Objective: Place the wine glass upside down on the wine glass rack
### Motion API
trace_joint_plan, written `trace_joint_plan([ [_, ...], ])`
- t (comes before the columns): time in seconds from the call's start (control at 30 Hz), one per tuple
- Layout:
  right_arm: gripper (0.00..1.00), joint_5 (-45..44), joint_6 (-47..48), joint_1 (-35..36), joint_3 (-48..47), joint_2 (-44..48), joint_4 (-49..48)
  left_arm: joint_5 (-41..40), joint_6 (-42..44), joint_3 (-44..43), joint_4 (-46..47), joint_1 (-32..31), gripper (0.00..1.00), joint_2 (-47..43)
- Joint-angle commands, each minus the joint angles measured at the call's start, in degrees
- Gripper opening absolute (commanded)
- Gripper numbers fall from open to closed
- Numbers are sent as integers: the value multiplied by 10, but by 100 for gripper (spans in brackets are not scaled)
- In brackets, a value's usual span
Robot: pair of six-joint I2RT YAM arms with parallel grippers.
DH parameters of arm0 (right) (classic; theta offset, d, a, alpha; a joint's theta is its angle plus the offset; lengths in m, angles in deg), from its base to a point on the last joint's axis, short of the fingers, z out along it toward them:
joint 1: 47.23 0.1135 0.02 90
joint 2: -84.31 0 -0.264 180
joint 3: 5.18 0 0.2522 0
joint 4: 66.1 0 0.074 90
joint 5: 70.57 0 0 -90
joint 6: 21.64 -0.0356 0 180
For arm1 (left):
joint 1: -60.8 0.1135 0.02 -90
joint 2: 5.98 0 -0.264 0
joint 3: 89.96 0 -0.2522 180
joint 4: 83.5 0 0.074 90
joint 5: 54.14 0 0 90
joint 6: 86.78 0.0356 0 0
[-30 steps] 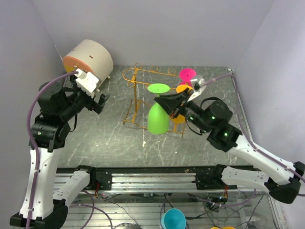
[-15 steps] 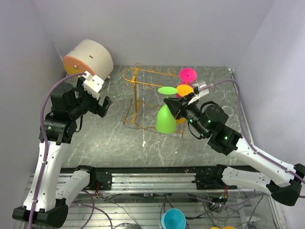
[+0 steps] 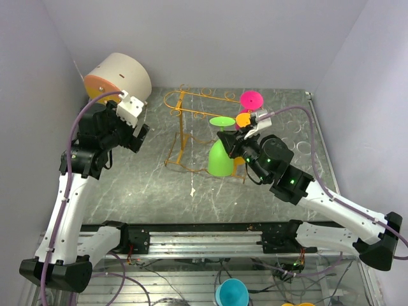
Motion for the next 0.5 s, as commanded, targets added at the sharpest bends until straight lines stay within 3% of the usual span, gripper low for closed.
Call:
trace_joint_plan([
  [0.0,0,-28,9,2,8,3,-40,-26,20,-19,-7,4,100,2],
  [0.47,0,-72,0,-3,4,-15,-20,-25,19,-8,2,4,100,4],
])
